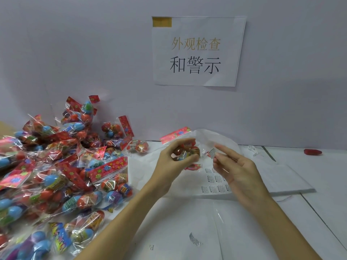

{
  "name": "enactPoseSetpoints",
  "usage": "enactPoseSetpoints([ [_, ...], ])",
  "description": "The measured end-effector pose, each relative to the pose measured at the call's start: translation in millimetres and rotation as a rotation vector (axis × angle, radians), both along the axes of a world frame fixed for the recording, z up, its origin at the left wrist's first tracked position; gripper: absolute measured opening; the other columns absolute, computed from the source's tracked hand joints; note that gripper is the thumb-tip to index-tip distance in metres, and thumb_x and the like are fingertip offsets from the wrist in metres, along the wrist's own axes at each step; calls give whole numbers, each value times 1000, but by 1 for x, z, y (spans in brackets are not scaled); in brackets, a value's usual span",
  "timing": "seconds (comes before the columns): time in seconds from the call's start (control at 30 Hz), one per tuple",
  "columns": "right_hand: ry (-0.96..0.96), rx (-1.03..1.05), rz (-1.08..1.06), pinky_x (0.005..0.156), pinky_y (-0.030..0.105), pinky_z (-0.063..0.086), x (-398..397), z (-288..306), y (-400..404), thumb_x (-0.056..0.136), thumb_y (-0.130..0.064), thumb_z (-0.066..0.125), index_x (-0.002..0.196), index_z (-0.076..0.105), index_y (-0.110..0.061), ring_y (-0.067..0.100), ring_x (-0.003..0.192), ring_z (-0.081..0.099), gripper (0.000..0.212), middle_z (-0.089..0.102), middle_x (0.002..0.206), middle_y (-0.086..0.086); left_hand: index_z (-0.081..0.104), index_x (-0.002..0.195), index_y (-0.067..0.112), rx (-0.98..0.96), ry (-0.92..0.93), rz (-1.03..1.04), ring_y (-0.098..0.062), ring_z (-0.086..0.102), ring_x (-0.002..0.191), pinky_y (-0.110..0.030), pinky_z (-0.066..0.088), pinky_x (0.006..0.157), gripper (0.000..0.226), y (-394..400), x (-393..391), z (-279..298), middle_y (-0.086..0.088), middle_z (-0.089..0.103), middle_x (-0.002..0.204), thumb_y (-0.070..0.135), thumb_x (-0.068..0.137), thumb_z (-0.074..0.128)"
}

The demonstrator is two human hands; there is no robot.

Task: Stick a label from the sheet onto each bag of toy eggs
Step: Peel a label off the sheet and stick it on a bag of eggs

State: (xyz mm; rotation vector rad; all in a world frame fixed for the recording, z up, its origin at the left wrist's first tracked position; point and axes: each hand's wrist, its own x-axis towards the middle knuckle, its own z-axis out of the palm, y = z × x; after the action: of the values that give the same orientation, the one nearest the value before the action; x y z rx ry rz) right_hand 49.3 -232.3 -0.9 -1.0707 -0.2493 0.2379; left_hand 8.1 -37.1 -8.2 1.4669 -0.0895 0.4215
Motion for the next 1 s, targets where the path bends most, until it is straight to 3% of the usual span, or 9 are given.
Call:
enactPoseSetpoints([
  [0.17, -21, -8, -31, 77, 24, 61, -7, 3, 4, 79, -15, 79, 91, 84, -10, 20, 82, 75, 14, 77, 92, 14, 74, 120, 32, 66, -22, -44, -17, 71, 112, -29, 62, 84, 46, -8, -2, 0, 10, 72, 120, -1, 87, 80],
  [0.27, -175, -167, -155, 72, 22, 62, -11, 1, 7, 80, -21, 82, 92, 84, -13, 24, 82, 79, 15, 80, 92, 11, 71, 125, 32, 132, -23, -67, -20, 70, 117, -35, 62, 92, 50, -11, -3, -1, 9, 70, 125, 1, 88, 81],
  [0.37, -296, -284, -237, 69, 23, 62, -10, -3, 9, 86, -19, 81, 96, 82, -15, 25, 79, 79, 11, 81, 89, 5, 70, 125, 34, 150, -25, -77, -18, 68, 120, -32, 61, 94, 52, -14, -4, -2, 10, 69, 127, 0, 88, 80],
  [0.6, -359, -340, -274, 60, 34, 64, -10, -8, 12, 91, -19, 79, 97, 78, -14, 27, 69, 78, 8, 78, 85, 4, 71, 124, 36, 157, -39, -92, -15, 66, 122, -25, 59, 91, 50, -16, -4, -1, 11, 69, 128, 3, 87, 81],
  [0.77, -401, -389, -279, 62, 37, 66, -11, -8, 11, 91, -20, 79, 98, 77, -15, 25, 67, 77, 8, 78, 84, 1, 73, 122, 30, 118, -64, -64, -15, 68, 118, -24, 60, 87, 33, -17, -5, 2, 11, 69, 126, 17, 92, 80],
  [0.87, -482, -469, -337, 61, 35, 65, -14, -9, 12, 90, -23, 80, 105, 73, -19, 19, 59, 75, 17, 75, 74, -2, 73, 122, 26, 135, -94, -43, -18, 70, 112, -28, 62, 83, 31, -19, -5, 2, 7, 68, 127, 14, 94, 77],
  [0.93, -554, -601, -434, 56, 21, 60, -13, -11, 12, 89, -31, 80, 123, 61, -26, 12, 52, 71, 40, 68, 65, -5, 71, 125, 28, 128, -95, -48, -19, 72, 109, -31, 63, 83, 35, -18, -6, 3, 7, 69, 126, 13, 94, 77],
  [1.0, -516, -657, -472, 53, 16, 55, -8, -10, 9, 88, -43, 76, 134, 50, -31, 11, 55, 69, 54, 67, 69, -5, 65, 133, 35, 96, -94, -68, -19, 72, 111, -30, 62, 84, 47, -14, -7, 4, 9, 69, 126, 12, 94, 77],
])
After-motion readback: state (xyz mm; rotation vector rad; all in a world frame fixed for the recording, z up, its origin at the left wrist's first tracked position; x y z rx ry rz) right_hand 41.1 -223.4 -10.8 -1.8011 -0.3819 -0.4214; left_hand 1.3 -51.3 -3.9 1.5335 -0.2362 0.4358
